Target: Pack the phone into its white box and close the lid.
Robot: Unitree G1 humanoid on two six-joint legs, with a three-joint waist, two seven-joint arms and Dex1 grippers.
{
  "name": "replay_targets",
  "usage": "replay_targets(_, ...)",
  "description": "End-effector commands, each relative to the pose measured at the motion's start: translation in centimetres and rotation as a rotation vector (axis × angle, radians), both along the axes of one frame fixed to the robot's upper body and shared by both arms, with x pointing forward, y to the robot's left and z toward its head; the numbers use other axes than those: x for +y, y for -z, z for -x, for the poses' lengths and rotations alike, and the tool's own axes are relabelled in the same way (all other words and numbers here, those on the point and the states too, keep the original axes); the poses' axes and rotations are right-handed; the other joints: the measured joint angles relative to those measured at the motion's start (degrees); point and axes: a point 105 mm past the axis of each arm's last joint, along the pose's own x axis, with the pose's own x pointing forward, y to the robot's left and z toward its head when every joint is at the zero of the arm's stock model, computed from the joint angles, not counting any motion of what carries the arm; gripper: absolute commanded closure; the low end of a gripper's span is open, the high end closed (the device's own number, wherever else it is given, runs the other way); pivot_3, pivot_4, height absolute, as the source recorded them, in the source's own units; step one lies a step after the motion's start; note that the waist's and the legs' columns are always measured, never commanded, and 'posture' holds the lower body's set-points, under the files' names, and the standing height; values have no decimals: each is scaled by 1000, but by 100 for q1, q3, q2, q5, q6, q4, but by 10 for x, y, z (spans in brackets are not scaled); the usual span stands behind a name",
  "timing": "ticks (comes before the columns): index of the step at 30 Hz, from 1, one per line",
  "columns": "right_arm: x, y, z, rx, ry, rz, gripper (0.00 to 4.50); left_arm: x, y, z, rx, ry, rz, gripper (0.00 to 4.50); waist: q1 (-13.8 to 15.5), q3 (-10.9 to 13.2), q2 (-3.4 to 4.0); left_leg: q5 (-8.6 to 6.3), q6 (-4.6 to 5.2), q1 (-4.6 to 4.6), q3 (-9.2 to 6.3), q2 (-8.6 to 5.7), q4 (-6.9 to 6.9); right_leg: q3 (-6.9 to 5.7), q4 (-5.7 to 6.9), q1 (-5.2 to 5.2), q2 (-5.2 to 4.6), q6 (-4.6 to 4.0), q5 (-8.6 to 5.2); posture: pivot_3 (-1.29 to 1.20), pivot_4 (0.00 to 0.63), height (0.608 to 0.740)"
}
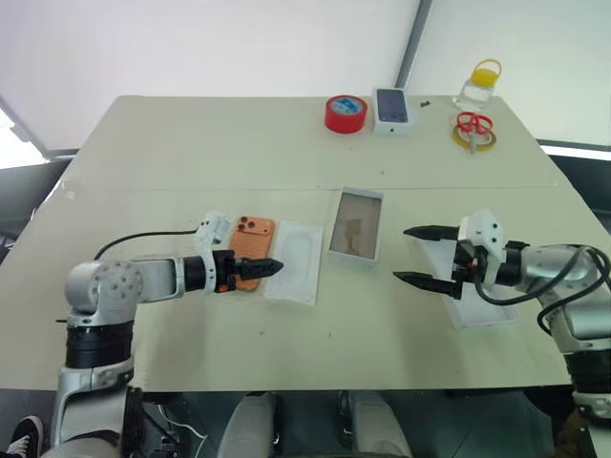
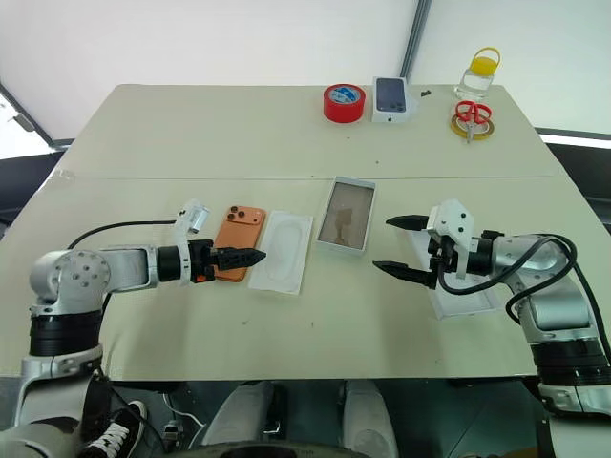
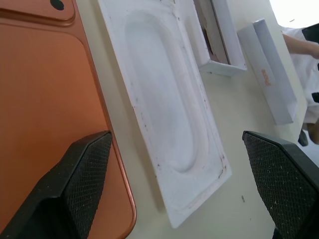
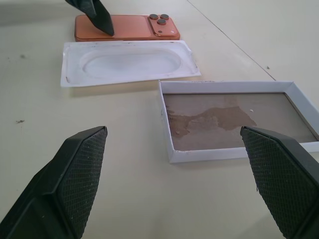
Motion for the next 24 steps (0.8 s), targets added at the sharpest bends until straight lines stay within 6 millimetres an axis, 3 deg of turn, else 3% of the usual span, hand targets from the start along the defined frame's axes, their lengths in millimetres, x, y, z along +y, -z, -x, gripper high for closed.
replay_targets(1, 1, -6, -1, -36, 0, -11, 38, -5, 9, -5, 59, -21, -42, 100, -3, 0, 0, 0, 0, 0, 0, -1, 0, 0, 0, 1, 0, 0, 0, 0, 150, 740)
replay_targets(6, -1, -6, -2, -43, 15, -15, 38, -14, 19, -14, 113, -33, -134, 100, -6, -4, 3, 1, -1, 10, -1, -3, 0, 2, 0, 8, 0, 1, 0, 0, 150, 740)
replay_targets(15, -3, -4, -2, -49, 39, -20, 38, -27, 12, -26, 109, -47, -150, 100, -16, -4, 2, 1, -2, 15, 0, 0, -3, 3, 3, 9, 2, 1, 1, 0, 150, 740)
replay_targets(24, -5, -3, -3, -51, 49, -22, 38, -11, 16, -20, 148, -71, -189, 100, -43, -4, 2, 2, -5, 15, 1, 0, -4, 4, 3, 9, 1, 2, 1, 0, 150, 740)
